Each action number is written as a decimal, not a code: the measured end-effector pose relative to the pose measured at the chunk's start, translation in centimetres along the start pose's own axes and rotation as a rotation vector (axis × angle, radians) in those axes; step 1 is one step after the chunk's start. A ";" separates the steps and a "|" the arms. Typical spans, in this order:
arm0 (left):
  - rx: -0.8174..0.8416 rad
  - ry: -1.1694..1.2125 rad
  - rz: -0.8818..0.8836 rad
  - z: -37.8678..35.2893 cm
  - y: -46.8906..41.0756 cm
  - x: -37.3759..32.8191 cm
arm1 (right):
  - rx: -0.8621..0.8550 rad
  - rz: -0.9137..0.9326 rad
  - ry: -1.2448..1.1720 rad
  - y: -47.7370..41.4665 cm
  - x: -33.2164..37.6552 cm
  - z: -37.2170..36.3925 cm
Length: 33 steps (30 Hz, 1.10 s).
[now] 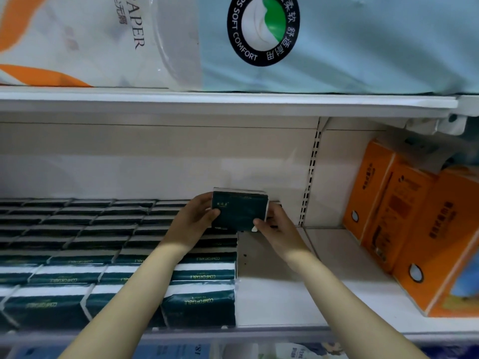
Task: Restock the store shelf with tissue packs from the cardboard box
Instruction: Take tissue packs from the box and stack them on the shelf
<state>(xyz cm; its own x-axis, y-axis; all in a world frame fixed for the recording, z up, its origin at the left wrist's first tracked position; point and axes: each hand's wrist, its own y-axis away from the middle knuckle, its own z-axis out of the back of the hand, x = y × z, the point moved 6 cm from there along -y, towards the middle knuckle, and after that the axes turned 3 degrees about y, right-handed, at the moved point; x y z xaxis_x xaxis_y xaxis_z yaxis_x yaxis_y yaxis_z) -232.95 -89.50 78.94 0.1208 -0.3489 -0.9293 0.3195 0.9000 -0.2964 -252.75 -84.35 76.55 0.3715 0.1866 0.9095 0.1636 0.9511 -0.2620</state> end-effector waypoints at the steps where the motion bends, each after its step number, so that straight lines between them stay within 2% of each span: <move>1: 0.013 -0.023 0.006 -0.1 0.0 0.0 | -0.031 -0.008 -0.018 -0.1 -0.2 0.4; 4: 0.006 -0.133 0.027 0.2 -0.1 0.3 | -0.147 -0.070 -0.136 -0.3 -1.8 2.4; 9: -0.027 -0.145 0.048 0.4 -0.3 0.6 | -0.240 -0.198 -0.202 0.3 -5.3 5.4; 15: -0.026 -0.193 0.068 0.6 -0.6 1.2 | -0.219 -0.287 -0.008 0.5 -8.1 5.7; 25: 0.029 -0.353 0.112 0.1 -0.7 1.6 | -0.212 -0.246 0.231 -0.9 -9.0 2.6; 33: 0.025 -0.371 0.141 0.2 -0.8 1.9 | -0.167 -0.267 0.374 -1.1 -9.3 1.9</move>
<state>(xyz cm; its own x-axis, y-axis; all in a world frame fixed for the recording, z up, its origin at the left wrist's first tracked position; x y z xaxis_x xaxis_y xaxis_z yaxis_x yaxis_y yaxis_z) -232.79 -90.97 77.45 0.4955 -0.2971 -0.8163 0.2977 0.9409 -0.1617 -258.15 -86.63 68.97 0.5946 -0.1888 0.7815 0.4306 0.8956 -0.1113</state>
